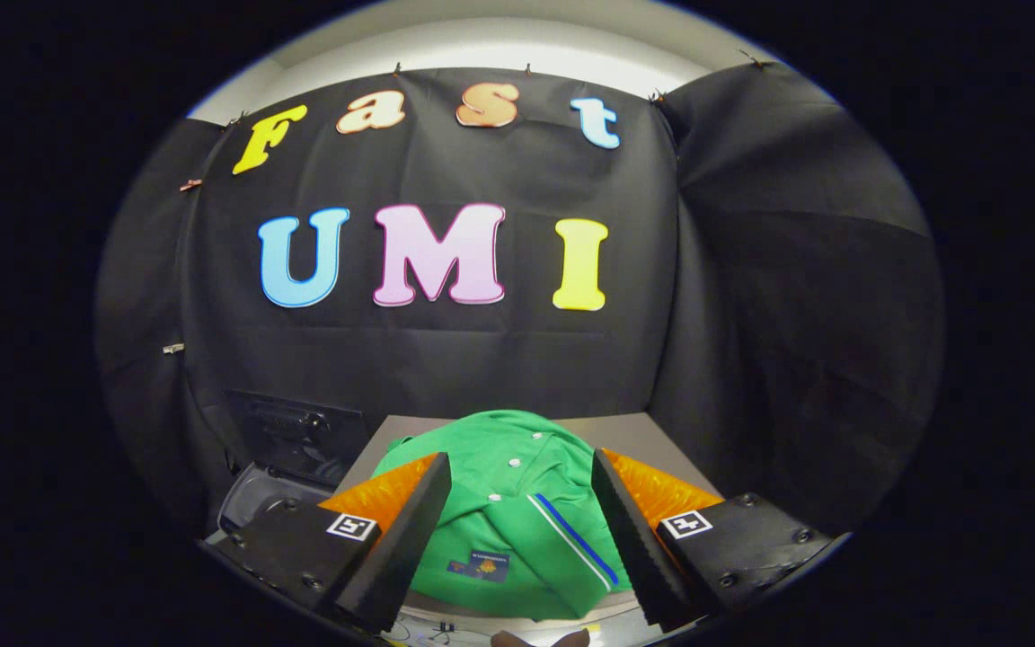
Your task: Put the clothes into the washing machine and then close the washing machine lid.
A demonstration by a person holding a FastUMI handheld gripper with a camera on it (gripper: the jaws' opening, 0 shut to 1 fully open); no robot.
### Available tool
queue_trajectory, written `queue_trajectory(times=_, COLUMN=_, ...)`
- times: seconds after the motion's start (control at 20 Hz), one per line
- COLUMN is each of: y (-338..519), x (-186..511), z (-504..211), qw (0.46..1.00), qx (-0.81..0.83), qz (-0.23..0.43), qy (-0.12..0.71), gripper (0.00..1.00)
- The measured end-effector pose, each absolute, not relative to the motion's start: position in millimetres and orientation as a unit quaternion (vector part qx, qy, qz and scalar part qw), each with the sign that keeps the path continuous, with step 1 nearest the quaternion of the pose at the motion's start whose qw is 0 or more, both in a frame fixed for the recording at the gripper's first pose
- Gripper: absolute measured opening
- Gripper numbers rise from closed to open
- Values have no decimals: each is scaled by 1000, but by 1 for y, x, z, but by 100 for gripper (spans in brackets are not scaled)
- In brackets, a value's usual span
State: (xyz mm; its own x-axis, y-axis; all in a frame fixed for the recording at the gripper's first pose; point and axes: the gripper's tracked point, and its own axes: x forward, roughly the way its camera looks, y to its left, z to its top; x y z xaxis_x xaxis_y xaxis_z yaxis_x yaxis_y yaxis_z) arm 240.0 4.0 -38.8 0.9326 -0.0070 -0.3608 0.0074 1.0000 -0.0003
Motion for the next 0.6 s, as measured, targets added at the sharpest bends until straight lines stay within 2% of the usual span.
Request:
queue_trajectory(times=0.3, y=20, x=287, z=-84, qw=964, qx=5, qz=-10, qy=266, gripper=99)
queue_trajectory(times=0.6, y=24, x=298, z=-132, qw=938, qx=-36, qz=-32, qy=345, gripper=100)
